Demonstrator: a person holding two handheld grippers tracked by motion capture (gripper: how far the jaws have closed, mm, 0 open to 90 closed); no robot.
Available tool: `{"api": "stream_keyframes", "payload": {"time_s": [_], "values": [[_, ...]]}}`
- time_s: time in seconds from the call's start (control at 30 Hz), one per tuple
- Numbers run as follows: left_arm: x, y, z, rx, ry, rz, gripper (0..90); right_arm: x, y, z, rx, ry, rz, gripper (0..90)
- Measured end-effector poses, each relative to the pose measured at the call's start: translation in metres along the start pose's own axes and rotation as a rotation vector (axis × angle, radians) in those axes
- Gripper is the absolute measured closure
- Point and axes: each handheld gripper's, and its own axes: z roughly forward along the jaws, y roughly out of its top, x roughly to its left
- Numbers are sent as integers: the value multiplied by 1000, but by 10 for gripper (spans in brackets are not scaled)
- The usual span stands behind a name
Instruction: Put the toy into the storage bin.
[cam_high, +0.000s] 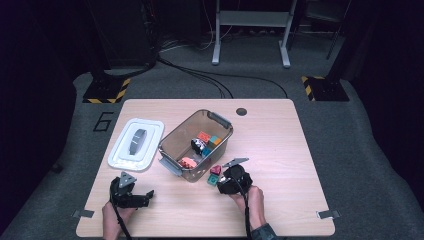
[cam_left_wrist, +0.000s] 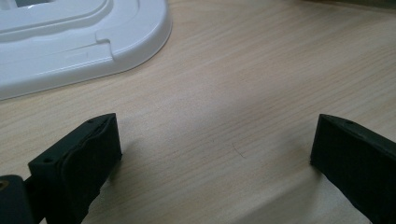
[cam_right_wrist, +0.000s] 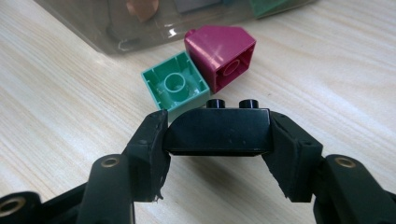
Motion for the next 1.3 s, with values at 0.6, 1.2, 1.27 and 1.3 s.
{"api": "stream_keyframes", "payload": {"time_s": [0.6, 1.2, 1.27, 1.3], "values": [[0, 0, 0, 3, 1, 6, 14, -28, 15, -21, -53, 11, 18, 427], [0, 0, 0, 3, 0, 6, 14, -45, 53, -50, -113, -47, -2, 427], [0, 0, 0, 3, 0, 4, 14, -48, 57, -53, -122, -57, -9, 428], [0, 0, 0, 3, -1, 5, 14, -49, 58, -55, -124, -59, -8, 428]]}}
